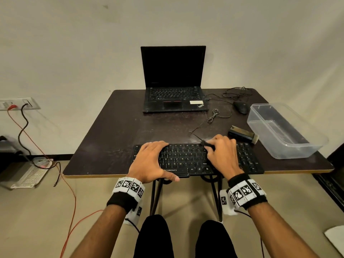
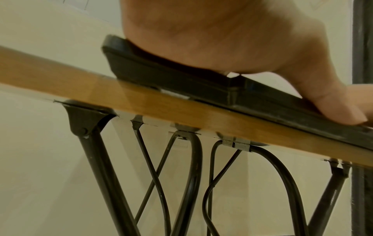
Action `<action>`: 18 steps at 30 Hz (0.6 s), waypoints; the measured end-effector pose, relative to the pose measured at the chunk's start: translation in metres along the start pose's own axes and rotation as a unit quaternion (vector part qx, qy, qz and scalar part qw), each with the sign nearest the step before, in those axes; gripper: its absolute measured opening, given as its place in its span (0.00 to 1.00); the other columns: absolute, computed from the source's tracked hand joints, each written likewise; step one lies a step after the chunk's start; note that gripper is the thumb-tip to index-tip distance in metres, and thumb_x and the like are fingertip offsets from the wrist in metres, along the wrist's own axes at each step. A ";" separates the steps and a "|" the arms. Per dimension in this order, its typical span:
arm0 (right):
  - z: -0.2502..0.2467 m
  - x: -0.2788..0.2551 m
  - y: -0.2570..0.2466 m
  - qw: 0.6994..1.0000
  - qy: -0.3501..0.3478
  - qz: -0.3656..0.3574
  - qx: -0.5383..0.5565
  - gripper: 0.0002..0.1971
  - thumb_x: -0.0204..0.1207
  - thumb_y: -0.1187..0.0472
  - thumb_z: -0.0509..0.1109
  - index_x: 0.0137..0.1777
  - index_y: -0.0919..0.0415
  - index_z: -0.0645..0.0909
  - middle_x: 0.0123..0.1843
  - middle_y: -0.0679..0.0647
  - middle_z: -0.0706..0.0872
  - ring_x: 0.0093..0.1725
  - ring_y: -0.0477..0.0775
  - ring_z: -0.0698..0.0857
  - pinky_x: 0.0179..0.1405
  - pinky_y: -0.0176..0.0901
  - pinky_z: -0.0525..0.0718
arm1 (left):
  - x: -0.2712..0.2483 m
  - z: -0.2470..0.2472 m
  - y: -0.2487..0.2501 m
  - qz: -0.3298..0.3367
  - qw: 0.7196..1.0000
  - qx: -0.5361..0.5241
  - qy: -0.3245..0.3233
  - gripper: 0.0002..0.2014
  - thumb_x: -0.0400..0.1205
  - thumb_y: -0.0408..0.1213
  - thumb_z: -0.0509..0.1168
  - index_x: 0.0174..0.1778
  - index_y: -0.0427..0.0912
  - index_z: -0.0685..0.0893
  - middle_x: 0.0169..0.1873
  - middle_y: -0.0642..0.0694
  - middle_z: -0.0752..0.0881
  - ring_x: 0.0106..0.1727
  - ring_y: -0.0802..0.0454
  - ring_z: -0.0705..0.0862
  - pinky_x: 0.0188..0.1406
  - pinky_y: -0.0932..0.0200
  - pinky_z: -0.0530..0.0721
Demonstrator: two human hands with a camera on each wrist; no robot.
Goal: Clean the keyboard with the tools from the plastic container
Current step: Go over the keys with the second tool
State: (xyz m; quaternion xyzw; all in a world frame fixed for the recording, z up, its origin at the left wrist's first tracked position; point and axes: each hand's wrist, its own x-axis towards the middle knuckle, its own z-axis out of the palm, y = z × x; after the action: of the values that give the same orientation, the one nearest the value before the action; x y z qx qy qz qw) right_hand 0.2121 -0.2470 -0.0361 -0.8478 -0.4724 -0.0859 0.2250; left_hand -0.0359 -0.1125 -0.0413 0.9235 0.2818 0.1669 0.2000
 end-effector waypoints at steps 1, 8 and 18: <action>0.000 -0.002 0.003 1.000 0.003 0.002 0.004 0.08 0.83 0.55 0.76 0.57 0.49 0.95 0.53 0.50 0.91 0.56 0.57 0.84 0.62 0.57 0.69 | 0.000 0.000 0.000 -0.001 1.000 0.001 -0.004 0.64 0.49 0.85 0.74 0.80 0.56 0.72 0.74 0.62 0.76 0.77 0.59 0.70 0.87 0.53 0.59; -0.007 0.001 0.018 0.998 0.025 0.049 0.007 0.08 0.81 0.56 0.77 0.56 0.50 0.96 0.54 0.52 0.92 0.59 0.61 0.84 0.61 0.58 0.69 | -0.001 -0.002 0.002 -0.012 1.000 -0.001 -0.003 0.63 0.49 0.83 0.76 0.80 0.57 0.72 0.75 0.62 0.75 0.77 0.58 0.68 0.86 0.55 0.59; -0.014 0.002 0.045 0.997 0.025 0.066 0.027 0.08 0.81 0.56 0.77 0.56 0.49 0.96 0.57 0.51 0.93 0.62 0.61 0.84 0.64 0.58 0.68 | 0.001 0.001 0.000 -0.002 1.000 0.006 -0.007 0.65 0.48 0.87 0.71 0.80 0.56 0.72 0.75 0.61 0.76 0.77 0.57 0.71 0.87 0.52 0.60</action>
State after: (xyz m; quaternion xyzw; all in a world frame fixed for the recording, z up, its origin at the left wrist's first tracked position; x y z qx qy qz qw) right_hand 0.2518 -0.2721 -0.0360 -0.8682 -0.4120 -0.0796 0.2649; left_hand -0.0348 -0.1120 -0.0421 0.9252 0.2836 0.1579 0.1966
